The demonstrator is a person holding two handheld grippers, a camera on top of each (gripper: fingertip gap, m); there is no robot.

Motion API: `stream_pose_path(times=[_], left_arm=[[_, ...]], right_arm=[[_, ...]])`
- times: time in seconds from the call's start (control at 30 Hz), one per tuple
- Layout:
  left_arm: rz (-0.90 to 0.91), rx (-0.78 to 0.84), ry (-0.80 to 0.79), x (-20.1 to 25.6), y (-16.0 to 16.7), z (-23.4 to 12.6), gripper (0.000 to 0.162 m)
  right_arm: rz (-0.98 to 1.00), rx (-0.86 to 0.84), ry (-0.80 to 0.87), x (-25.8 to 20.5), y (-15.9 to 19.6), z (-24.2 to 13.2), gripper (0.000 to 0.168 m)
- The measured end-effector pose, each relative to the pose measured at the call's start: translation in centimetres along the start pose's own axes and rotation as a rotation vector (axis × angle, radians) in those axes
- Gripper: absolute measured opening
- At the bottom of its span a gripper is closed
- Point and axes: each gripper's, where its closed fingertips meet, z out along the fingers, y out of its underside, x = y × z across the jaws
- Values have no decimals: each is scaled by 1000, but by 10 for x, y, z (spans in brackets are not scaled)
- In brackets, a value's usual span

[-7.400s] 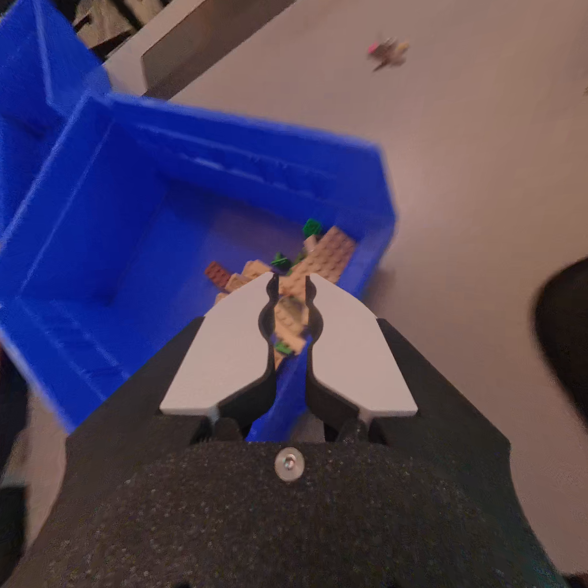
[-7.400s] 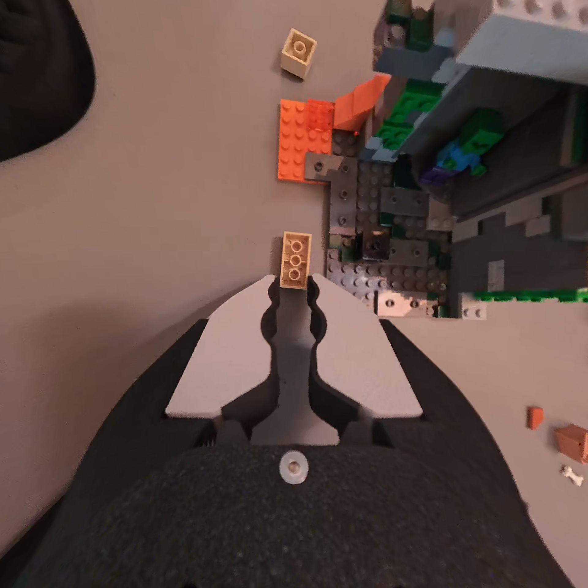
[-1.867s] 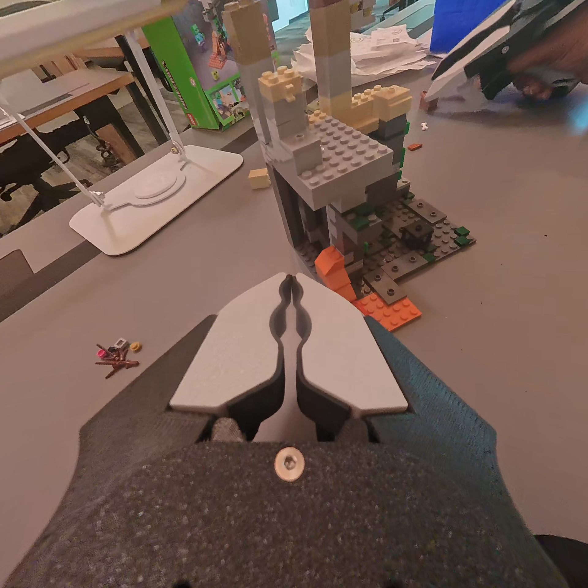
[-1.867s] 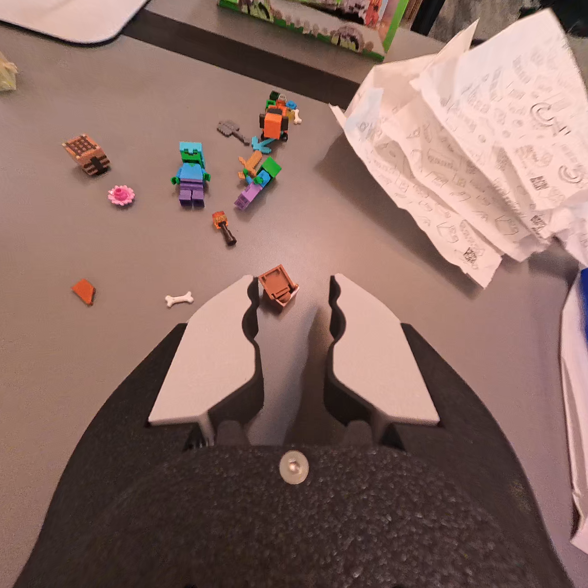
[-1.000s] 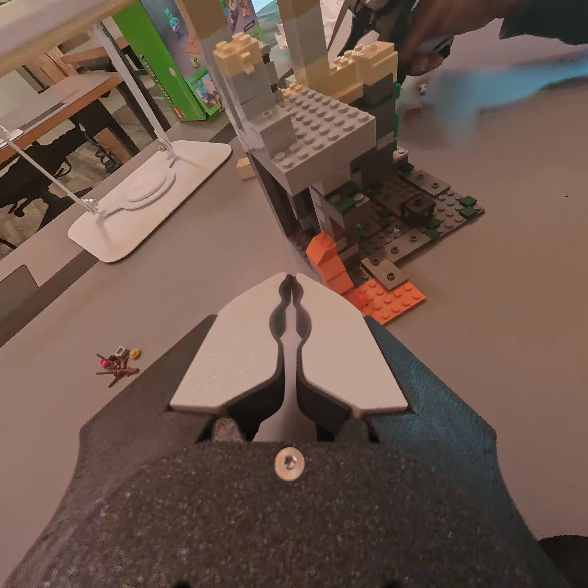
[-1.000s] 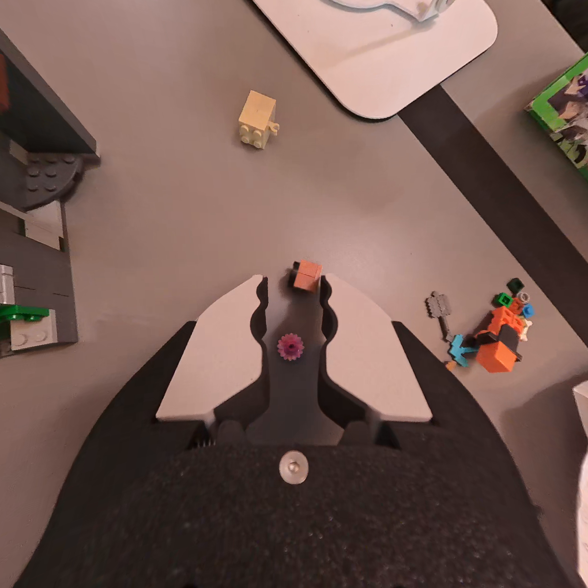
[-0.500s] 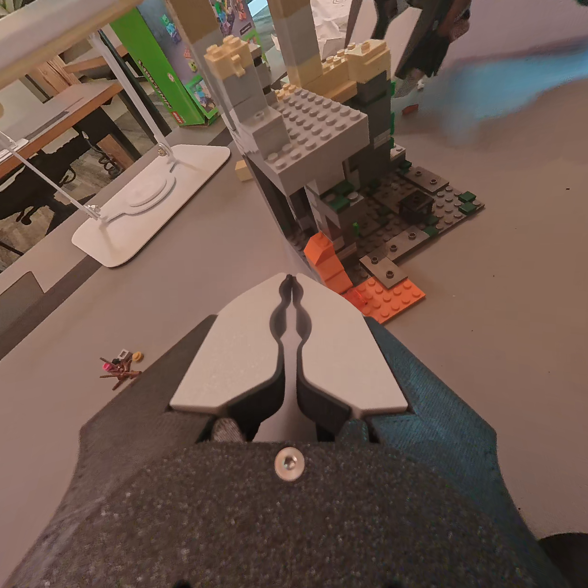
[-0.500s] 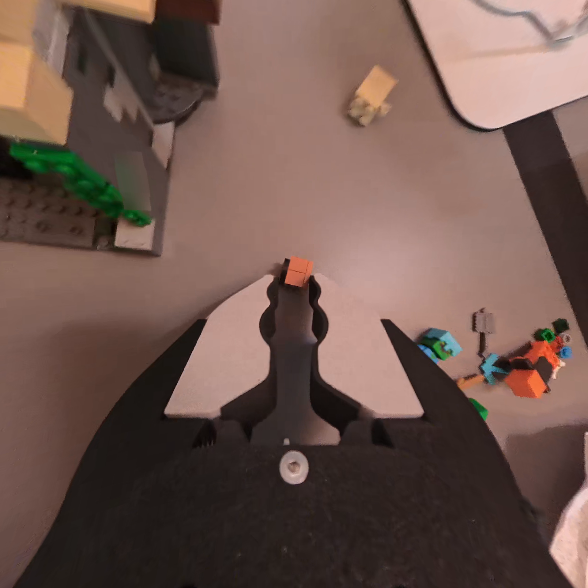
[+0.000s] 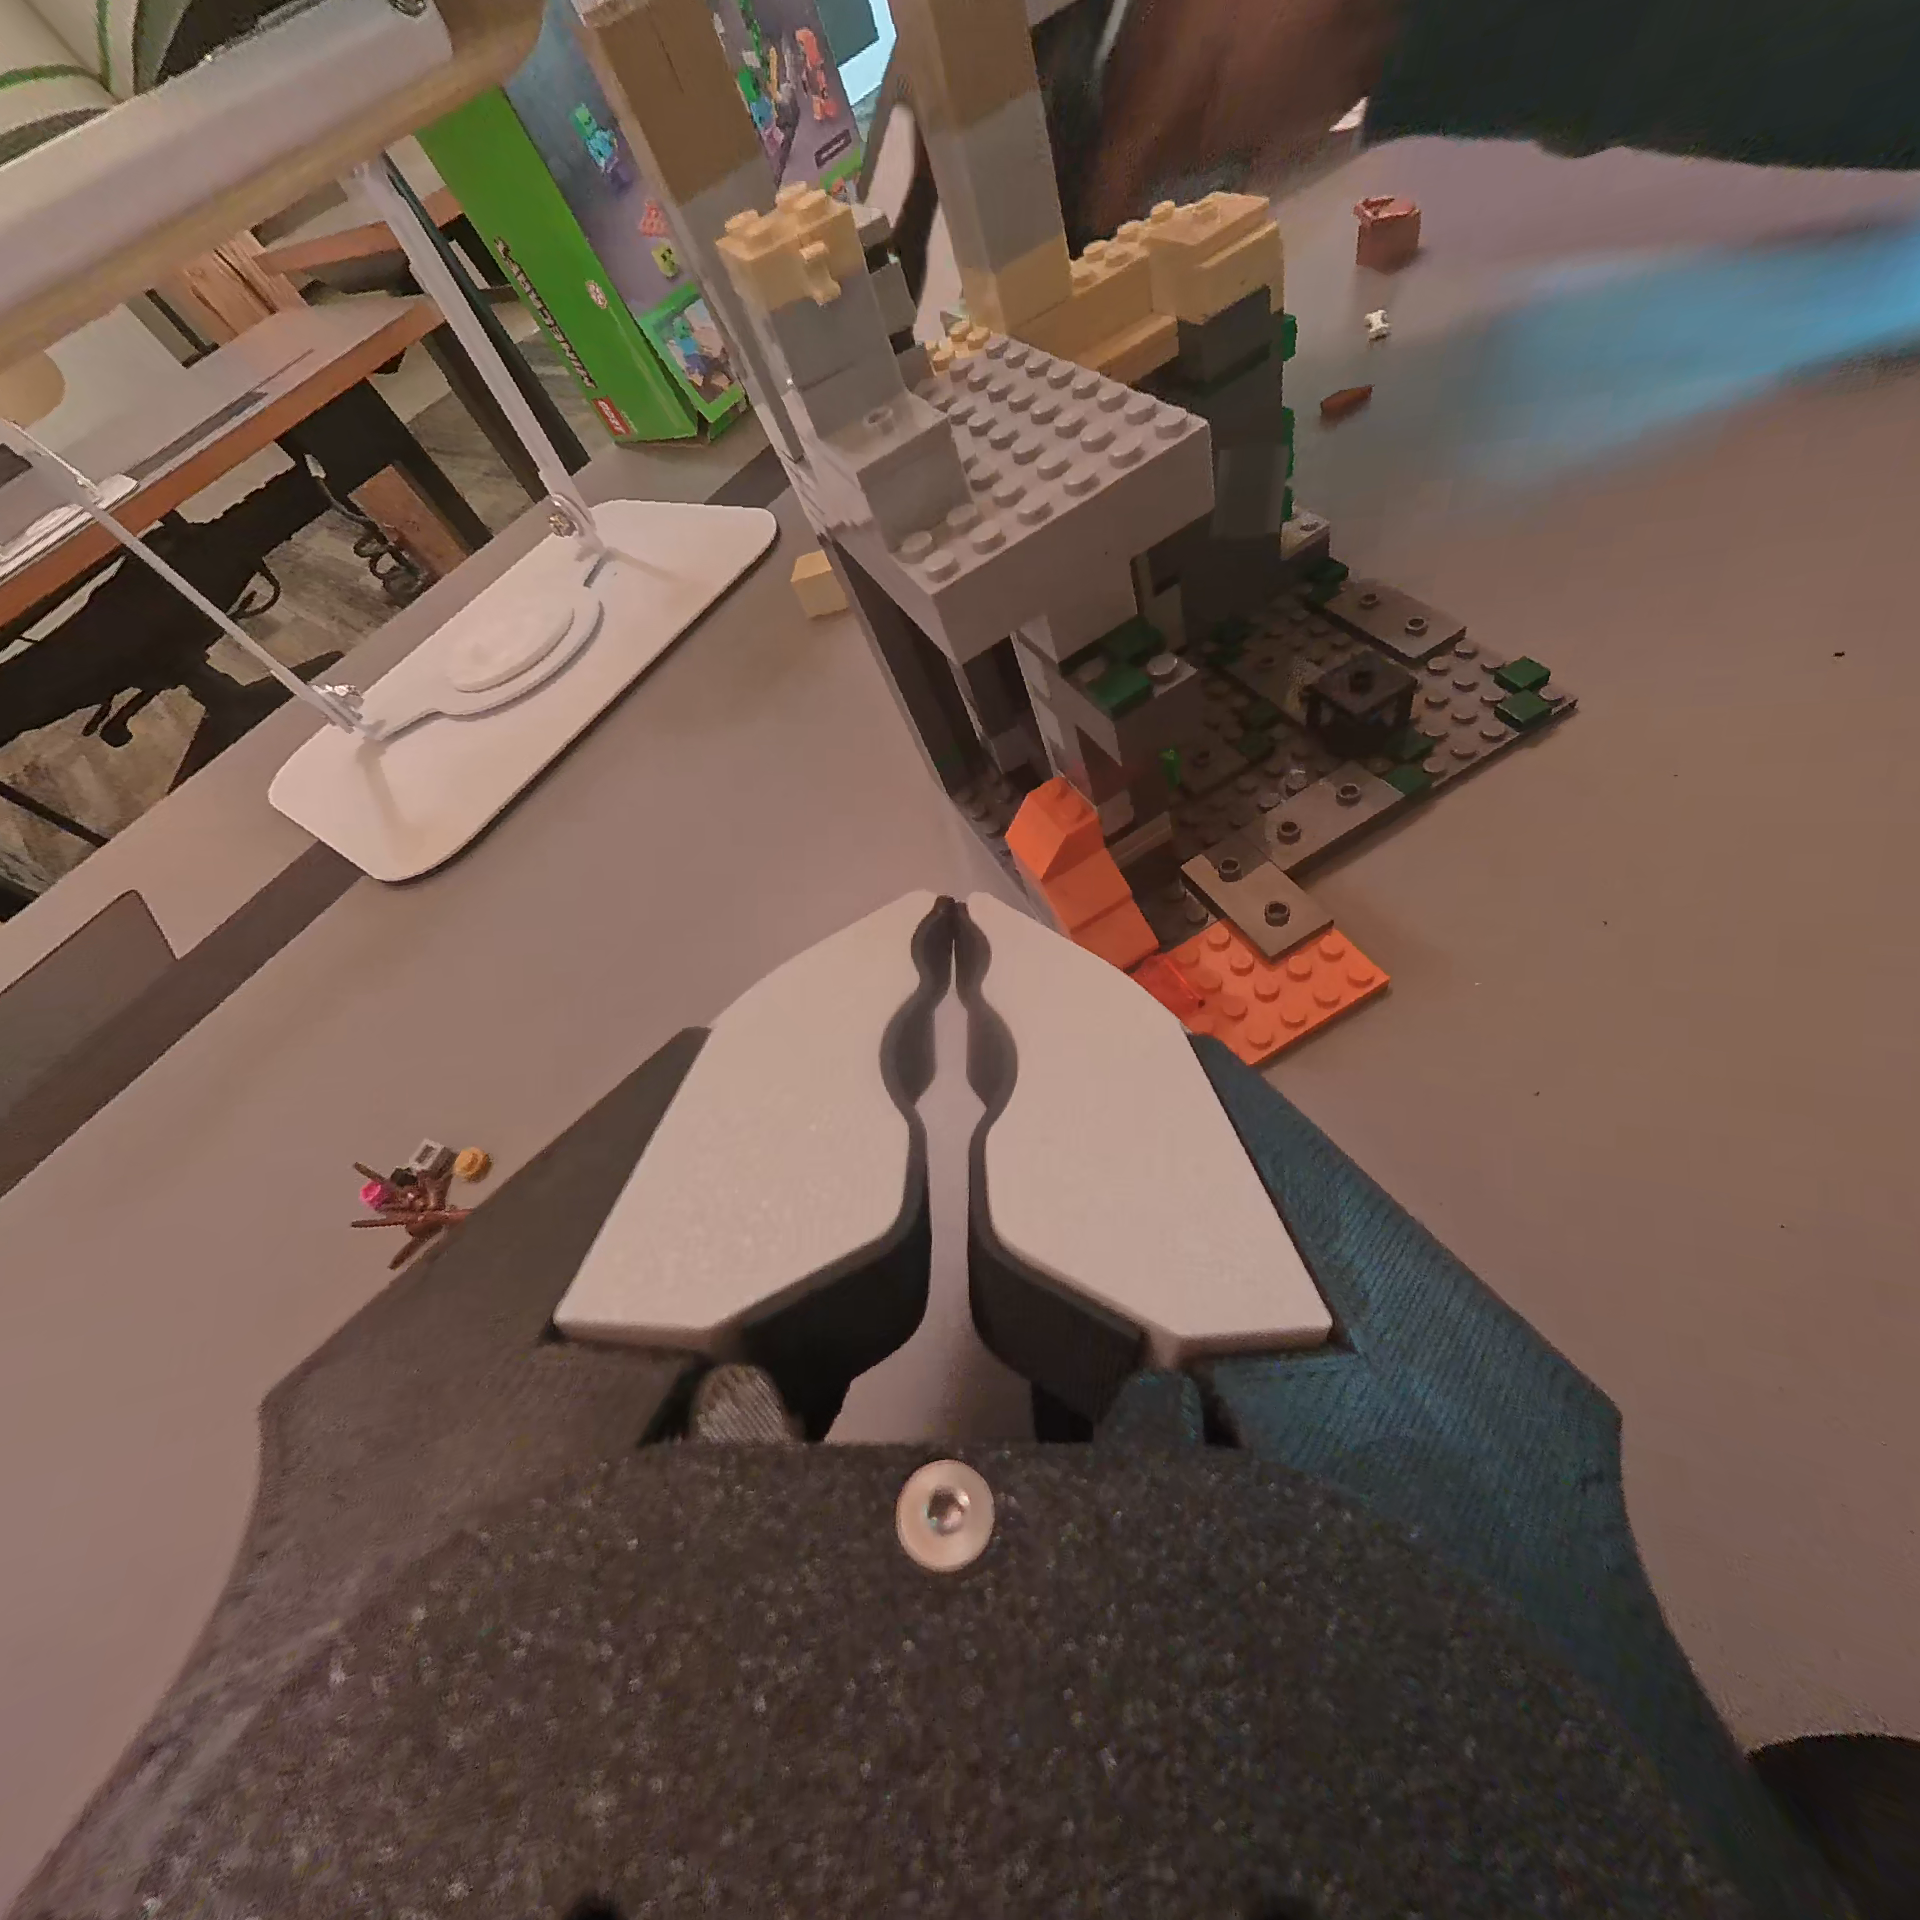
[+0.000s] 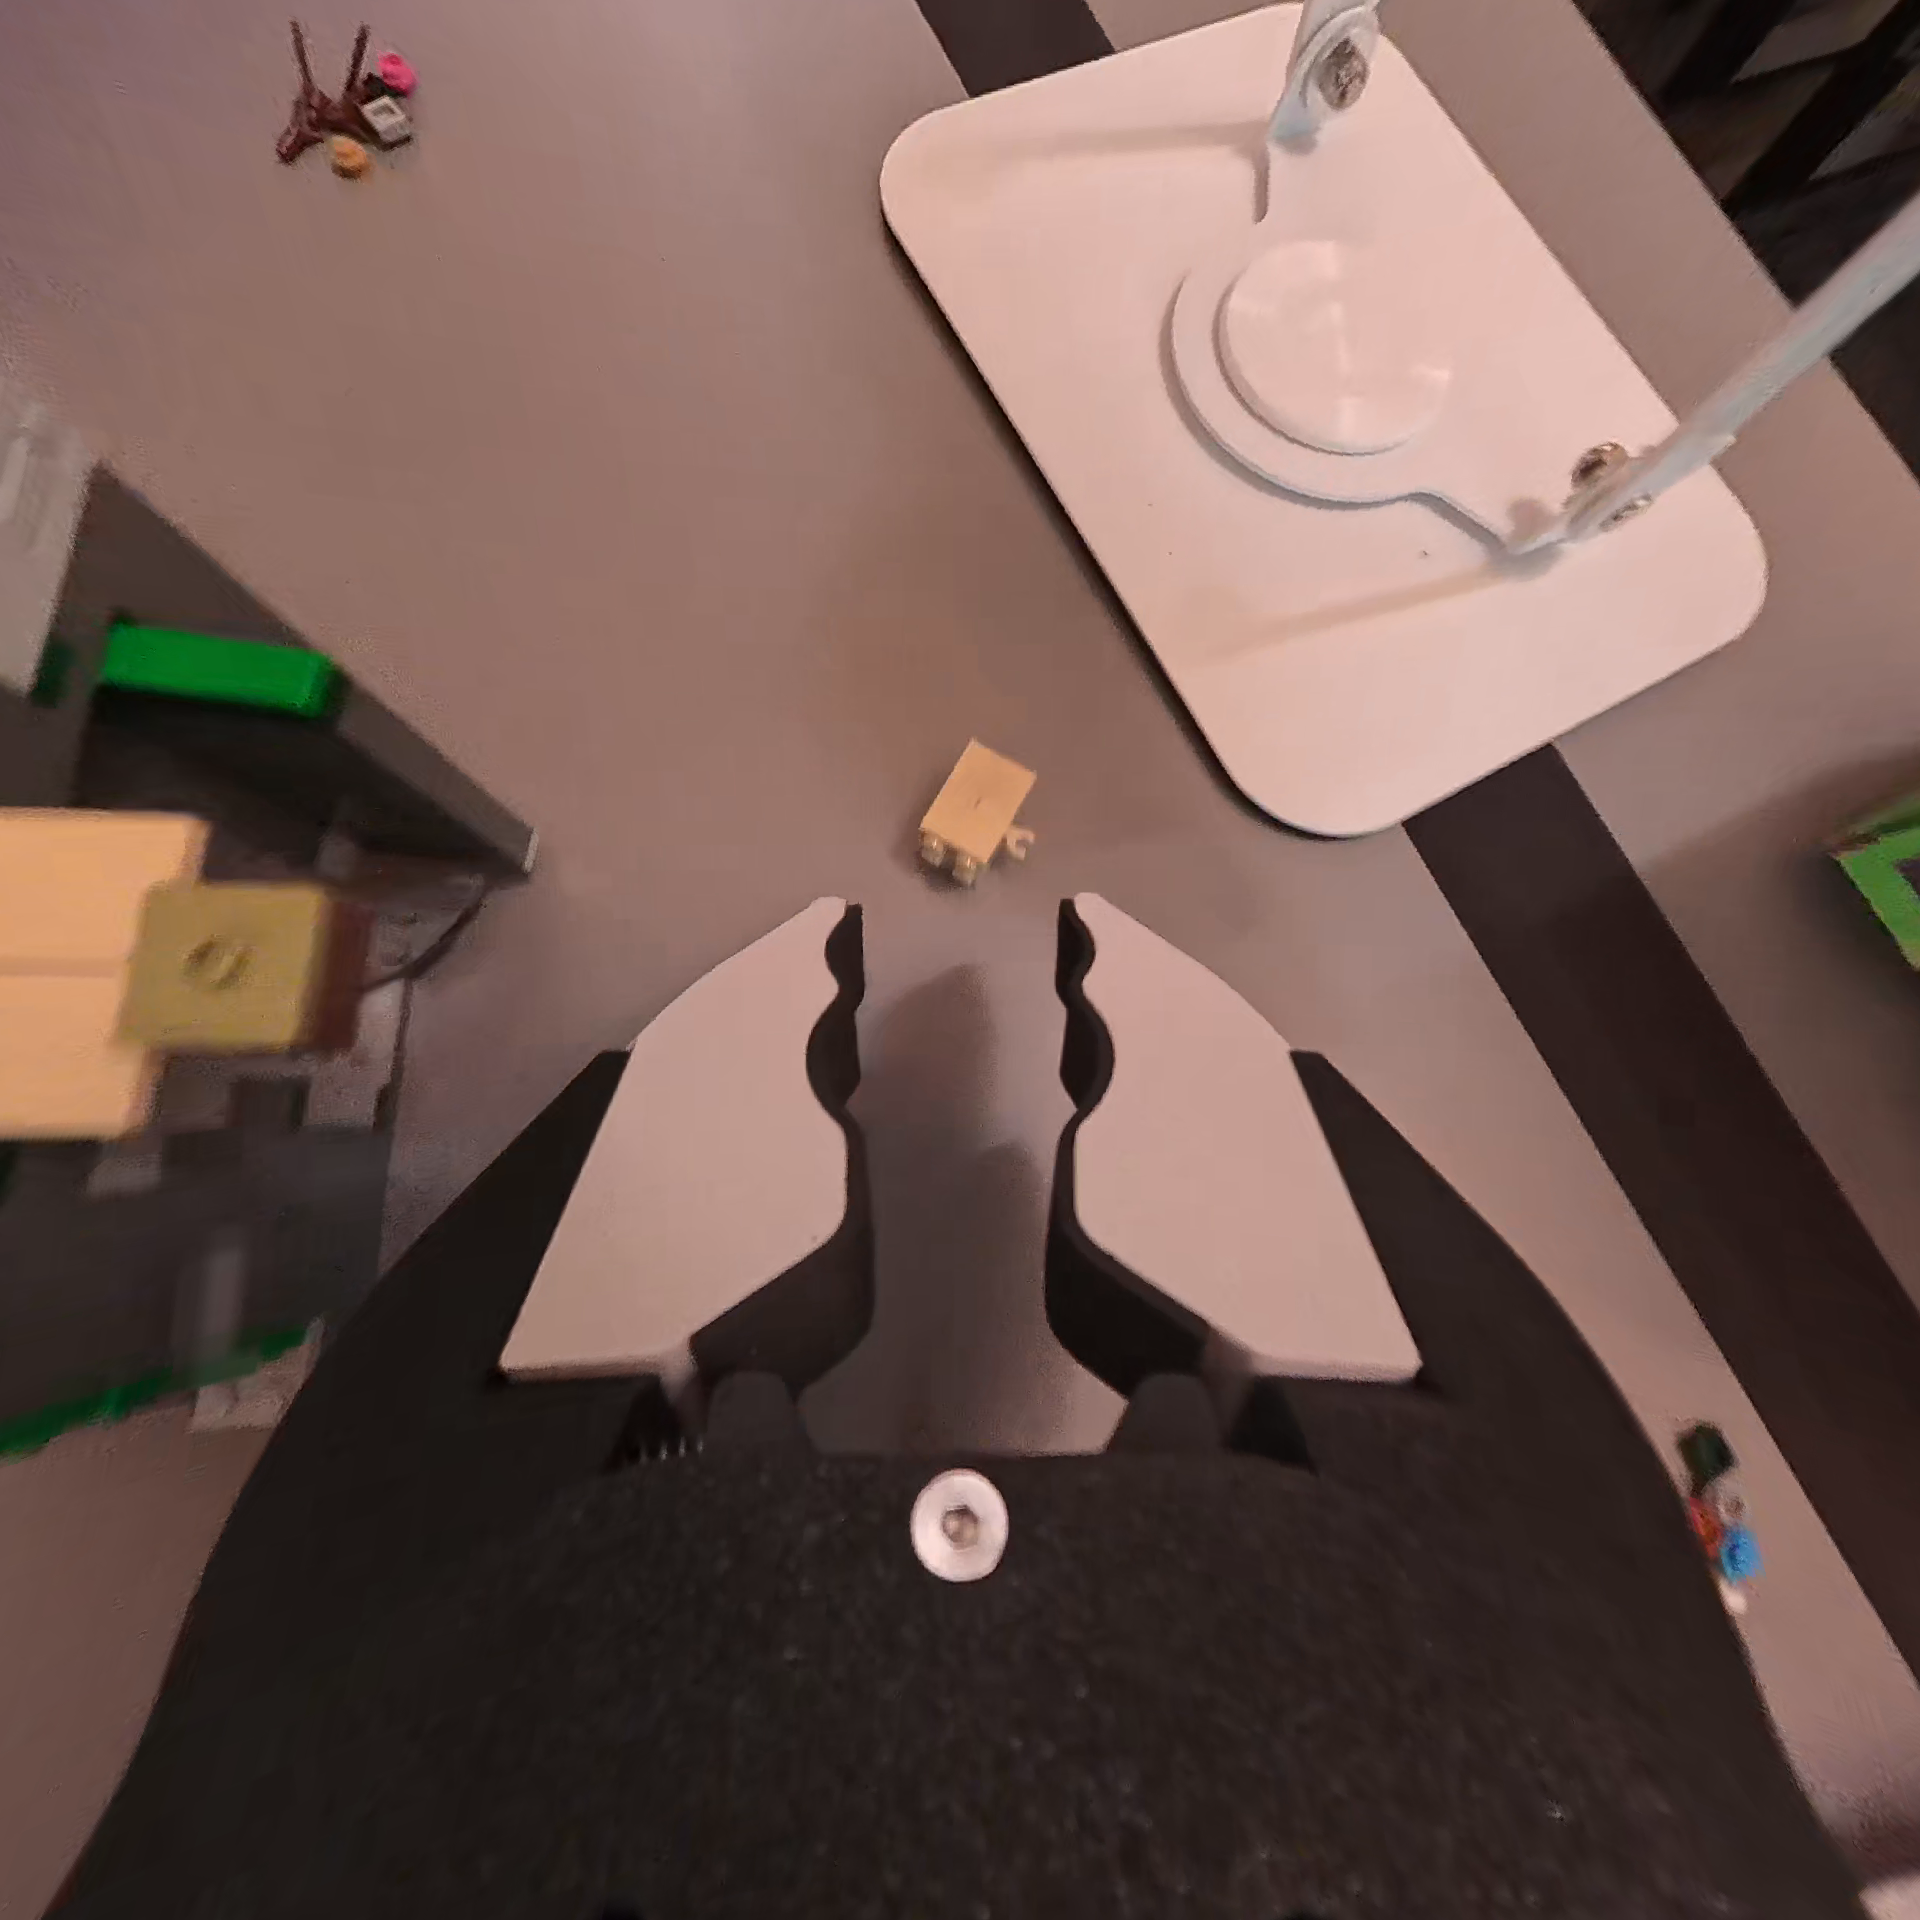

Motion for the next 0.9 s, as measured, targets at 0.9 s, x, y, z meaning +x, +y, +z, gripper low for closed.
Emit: stream_pose_path(times=[0.9], left_arm=[[-210, 155, 223, 43, -58, -17, 19]], right_arm=[[-481, 148, 303, -125, -20, -132, 23]])
